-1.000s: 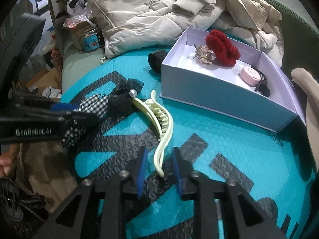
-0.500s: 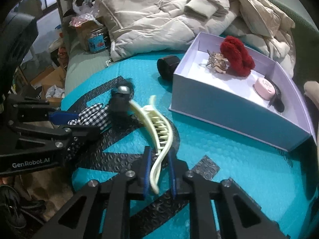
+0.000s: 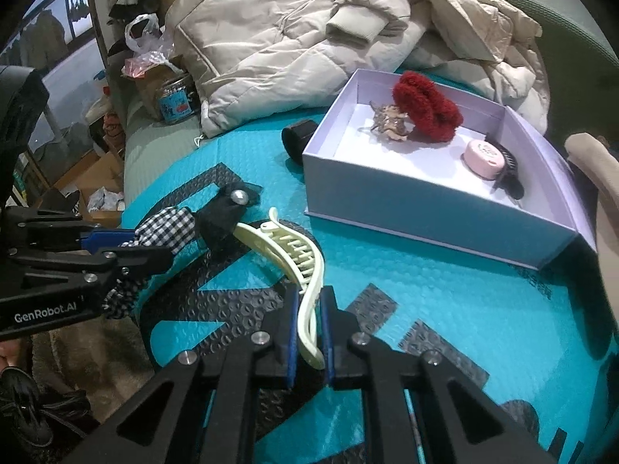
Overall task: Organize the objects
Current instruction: 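Carry the gingham scrunchie and banana clip with both tools over the lavender box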
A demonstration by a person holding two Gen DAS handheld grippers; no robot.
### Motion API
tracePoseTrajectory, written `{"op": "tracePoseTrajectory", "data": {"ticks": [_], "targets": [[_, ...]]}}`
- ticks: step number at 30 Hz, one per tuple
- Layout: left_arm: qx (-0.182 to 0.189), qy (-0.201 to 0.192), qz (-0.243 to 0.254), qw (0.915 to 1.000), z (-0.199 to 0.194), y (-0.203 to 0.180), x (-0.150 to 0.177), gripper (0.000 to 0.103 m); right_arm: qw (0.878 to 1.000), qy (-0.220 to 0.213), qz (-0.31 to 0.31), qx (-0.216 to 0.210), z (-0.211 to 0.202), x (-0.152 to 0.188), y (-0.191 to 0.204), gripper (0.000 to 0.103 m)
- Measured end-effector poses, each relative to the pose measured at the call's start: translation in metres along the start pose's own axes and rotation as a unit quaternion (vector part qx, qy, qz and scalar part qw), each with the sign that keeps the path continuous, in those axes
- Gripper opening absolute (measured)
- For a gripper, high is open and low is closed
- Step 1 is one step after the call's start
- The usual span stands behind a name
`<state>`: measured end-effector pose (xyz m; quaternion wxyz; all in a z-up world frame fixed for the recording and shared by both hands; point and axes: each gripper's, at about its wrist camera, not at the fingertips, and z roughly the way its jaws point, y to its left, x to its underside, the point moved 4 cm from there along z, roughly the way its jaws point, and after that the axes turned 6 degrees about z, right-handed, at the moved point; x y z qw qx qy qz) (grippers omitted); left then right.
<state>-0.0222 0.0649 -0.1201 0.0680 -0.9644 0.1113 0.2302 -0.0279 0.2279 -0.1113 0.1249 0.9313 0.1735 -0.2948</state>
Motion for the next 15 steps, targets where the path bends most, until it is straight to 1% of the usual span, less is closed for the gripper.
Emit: {"op": "tracePoseTrajectory", "data": {"ticks": [6,15], "targets": [[-0.001,-0.010,-0.001,0.9999,-0.015,-0.007,0.003,0.021,1.000,-0.014,0.009,0.004,-0.016,0.002,-0.006,0.010],[-0.003,-0.025,0.014,0.9996,-0.035,-0.029,0.004,0.021,0.999,-0.029,0.023,0.012,-0.040,0.013,-0.017,0.010]]}}
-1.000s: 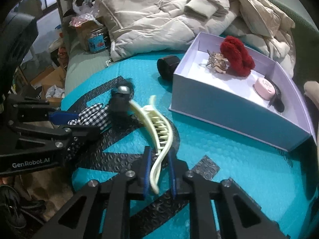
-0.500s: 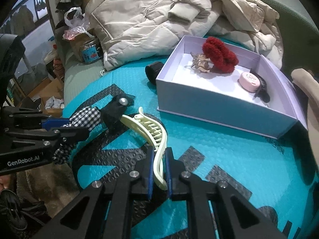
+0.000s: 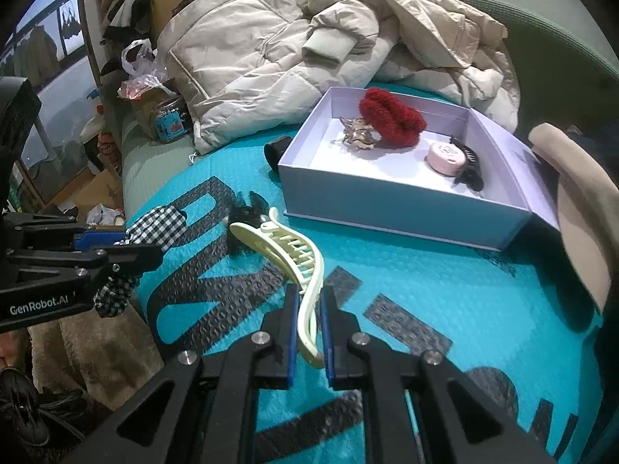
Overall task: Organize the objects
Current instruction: 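Carry the gingham scrunchie and banana clip with both tools over the lavender box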
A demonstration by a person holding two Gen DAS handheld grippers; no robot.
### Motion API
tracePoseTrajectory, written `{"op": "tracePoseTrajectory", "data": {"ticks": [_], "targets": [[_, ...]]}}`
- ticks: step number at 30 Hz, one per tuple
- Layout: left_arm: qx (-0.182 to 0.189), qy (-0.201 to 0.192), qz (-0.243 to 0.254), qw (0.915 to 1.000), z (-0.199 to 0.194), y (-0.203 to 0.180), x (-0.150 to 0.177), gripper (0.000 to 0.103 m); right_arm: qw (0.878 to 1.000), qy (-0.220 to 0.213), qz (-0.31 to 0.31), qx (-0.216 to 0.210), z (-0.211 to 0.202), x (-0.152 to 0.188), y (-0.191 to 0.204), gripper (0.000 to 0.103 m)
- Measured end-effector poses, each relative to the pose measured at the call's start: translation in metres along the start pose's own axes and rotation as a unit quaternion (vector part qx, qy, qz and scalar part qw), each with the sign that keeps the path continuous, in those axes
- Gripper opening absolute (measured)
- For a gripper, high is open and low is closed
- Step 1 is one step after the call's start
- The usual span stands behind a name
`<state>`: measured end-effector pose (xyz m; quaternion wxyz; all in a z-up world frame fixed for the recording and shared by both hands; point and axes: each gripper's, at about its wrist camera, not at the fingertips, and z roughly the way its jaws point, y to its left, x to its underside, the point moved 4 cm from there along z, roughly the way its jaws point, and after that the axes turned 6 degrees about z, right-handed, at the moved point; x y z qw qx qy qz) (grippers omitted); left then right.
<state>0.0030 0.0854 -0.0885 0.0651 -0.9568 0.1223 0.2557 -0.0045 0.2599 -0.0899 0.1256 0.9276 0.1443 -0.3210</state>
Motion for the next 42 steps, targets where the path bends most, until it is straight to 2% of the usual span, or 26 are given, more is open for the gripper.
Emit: {"op": "tracePoseTrajectory", "data": {"ticks": [16,24,32,42], "targets": [[0.025,-0.011,0.033,0.9991,-0.008,-0.043,-0.008,0.021,0.999,-0.017,0.031,0.024,-0.037,0.020,-0.028,0.010],[0.033,-0.010,0.044,0.9984,-0.007,-0.056,-0.020,0.021,0.999,-0.022,0.039,0.028,-0.044,0.018,-0.037,0.010],[0.037,-0.005,0.051,0.9980,0.002,-0.060,-0.039,0.021,0.998,-0.025,0.039,0.030,-0.039,0.002,-0.046,0.010],[0.043,0.005,0.060,0.9972,0.025,-0.064,-0.079,0.021,0.999,-0.026,0.036,0.026,-0.022,-0.030,-0.063,0.010]]}}
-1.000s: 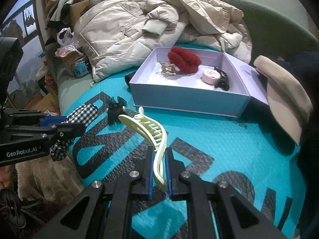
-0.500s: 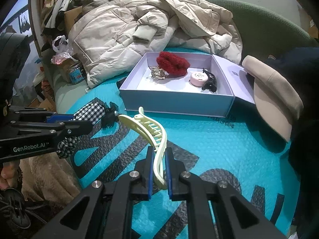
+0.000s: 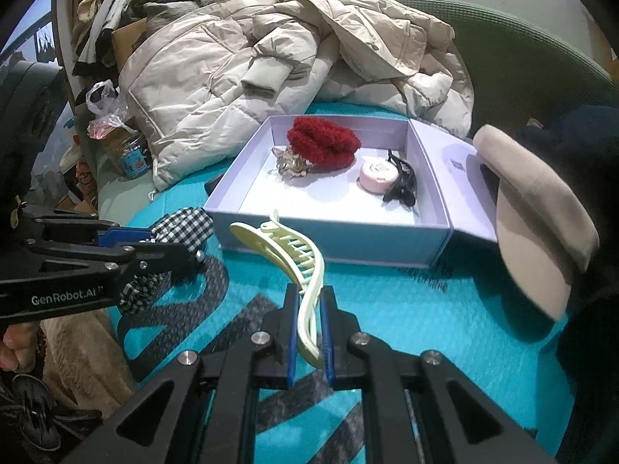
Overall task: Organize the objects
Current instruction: 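Carry the gingham scrunchie and banana clip with both tools over the lavender box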
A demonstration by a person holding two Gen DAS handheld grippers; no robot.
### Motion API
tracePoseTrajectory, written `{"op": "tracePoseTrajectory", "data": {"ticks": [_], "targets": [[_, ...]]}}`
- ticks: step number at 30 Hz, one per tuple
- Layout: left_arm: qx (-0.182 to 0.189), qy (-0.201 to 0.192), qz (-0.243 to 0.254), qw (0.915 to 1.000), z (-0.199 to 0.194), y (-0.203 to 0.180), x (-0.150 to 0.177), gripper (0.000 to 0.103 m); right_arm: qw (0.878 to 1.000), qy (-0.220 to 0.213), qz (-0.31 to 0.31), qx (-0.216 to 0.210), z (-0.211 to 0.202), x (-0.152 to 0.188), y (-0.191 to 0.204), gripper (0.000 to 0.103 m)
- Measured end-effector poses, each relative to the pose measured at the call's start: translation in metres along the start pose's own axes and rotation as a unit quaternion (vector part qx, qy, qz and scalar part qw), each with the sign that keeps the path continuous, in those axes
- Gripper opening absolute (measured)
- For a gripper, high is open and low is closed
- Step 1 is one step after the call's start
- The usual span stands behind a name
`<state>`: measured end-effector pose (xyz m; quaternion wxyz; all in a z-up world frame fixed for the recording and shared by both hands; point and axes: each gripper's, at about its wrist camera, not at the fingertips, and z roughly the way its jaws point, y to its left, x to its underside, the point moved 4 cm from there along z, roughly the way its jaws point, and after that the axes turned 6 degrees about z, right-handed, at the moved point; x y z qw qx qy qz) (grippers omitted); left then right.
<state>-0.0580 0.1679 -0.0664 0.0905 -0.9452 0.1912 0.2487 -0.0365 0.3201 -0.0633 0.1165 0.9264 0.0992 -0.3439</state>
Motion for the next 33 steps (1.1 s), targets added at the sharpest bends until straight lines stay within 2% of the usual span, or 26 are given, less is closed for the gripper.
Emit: {"op": "tracePoseTrajectory", "data": {"ticks": [11,19,33], "targets": [[0.007,0.003,0.010,0.9999,0.017,0.002,-0.041,0.021,1.000,-0.005,-0.003,-0.015,0.018,-0.033,-0.012,0.010],[0.010,-0.002,0.011,0.9999,0.028,0.008,-0.068,0.021,1.000,-0.017,-0.002,-0.006,0.028,-0.056,-0.026,0.010],[0.015,-0.004,0.018,0.9997,0.054,0.017,-0.101,0.021,1.000,-0.027,0.012,-0.008,0.058,-0.084,-0.034,0.010]]}}
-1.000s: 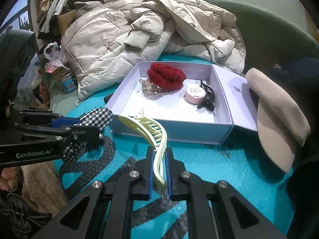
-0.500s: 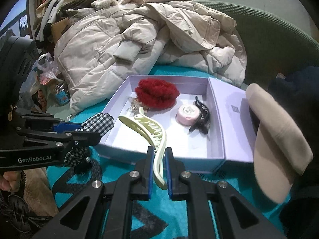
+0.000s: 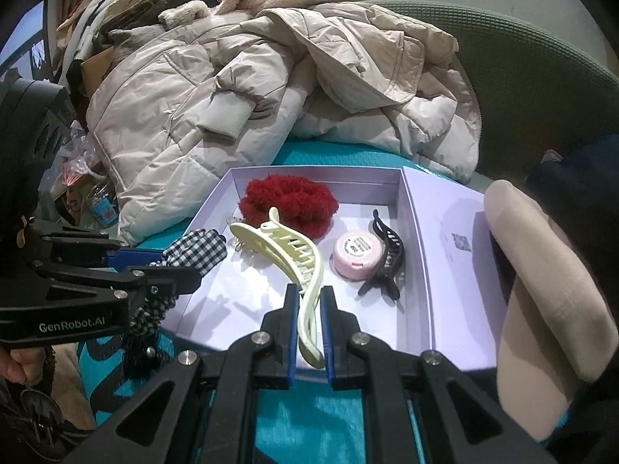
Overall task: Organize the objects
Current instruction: 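Carry the gingham scrunchie and banana clip with both tools over the lavender box, then lower the gingham scrunchie into the box with the left tool while the right tool lowers the banana clip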
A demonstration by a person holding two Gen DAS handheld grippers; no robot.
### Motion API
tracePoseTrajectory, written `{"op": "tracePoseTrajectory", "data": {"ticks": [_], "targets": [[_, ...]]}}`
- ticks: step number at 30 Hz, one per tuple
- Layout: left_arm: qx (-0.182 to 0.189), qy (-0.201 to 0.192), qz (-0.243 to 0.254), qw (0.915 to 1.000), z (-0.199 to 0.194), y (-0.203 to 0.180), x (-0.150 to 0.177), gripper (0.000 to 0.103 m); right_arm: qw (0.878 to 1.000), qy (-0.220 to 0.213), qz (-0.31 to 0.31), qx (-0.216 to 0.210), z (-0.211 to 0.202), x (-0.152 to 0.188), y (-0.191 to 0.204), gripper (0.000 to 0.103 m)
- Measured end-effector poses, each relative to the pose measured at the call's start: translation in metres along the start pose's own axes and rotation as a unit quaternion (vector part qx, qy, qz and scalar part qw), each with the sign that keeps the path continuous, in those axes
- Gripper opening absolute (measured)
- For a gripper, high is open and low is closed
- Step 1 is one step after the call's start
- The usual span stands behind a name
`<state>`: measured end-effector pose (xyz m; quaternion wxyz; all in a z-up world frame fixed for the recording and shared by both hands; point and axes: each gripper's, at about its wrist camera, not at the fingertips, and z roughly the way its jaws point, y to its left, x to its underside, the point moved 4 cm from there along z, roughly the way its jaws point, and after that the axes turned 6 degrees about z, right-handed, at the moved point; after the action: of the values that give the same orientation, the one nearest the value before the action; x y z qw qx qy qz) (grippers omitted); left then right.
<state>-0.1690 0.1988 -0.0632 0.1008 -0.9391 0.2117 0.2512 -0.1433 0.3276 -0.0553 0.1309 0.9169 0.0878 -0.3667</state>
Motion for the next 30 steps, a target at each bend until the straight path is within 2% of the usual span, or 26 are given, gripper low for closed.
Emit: {"op": "tracePoseTrajectory", "data": {"ticks": [15,30], "targets": [[-0.010,-0.001,0.002,0.9999,0.034,0.014,-0.034,0.021,1.000,0.007,0.005,0.020,0.031,-0.019,-0.014,0.010],[0.002,0.025,-0.003,0.9997,0.073,0.020,-0.032,0.021,0.999,0.029,0.017,0.031,0.057,-0.013,-0.020,0.010]]}}
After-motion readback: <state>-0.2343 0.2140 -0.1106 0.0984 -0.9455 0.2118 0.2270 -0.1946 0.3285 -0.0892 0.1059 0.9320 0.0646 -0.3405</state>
